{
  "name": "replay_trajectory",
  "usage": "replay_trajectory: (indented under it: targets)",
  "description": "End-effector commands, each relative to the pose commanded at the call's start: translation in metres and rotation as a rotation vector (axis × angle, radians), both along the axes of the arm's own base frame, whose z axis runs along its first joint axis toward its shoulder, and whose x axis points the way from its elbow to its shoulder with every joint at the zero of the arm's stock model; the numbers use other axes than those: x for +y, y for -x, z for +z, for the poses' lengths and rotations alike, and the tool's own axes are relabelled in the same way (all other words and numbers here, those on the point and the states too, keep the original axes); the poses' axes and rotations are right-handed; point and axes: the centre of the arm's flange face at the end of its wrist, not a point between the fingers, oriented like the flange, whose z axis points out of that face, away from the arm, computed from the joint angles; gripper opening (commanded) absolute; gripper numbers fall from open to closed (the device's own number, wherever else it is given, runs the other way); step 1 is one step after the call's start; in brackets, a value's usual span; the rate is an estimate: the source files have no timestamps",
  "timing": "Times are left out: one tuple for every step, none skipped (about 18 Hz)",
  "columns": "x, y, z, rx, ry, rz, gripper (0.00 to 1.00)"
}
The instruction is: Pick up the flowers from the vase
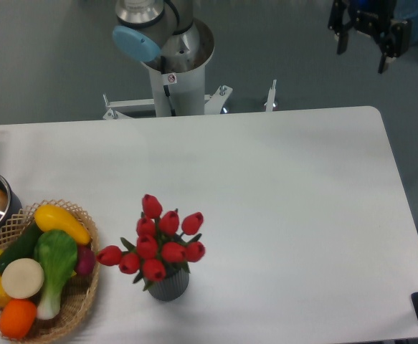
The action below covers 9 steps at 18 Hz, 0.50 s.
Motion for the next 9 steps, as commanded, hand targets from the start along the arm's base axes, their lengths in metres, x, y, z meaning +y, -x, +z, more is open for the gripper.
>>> replay_trajectory:
  targets:
    - [0.0,-0.0001,-0.0014,-0.001,0.0,-0.001,1.0]
    - [0.0,0.0,-0.0006,0.0,0.0,-0.001,1.0]
    - [0.0007,-0.0003,-0.0006,0.0,0.0,-0.003,1.0]
    - [0.0022,-0.0013,0.0001,0.002,0.0,-0.005,1.0]
    - [0.0029,-0.0016,0.0001,0.002,0.0,-0.008,1.0]
    - [0.0029,-0.0016,0.0001,0.002,0.0,-0.008,1.0]
    - [0.0023,-0.0013,0.0002,0.002,-0.001,-0.006,1.0]
    - [0.0034,-0.0014,0.0004,0.001,-0.012,-0.009,1.0]
    - [0.0036,-0.0009,-0.001,-0.002,-0.021,-0.007,1.0]
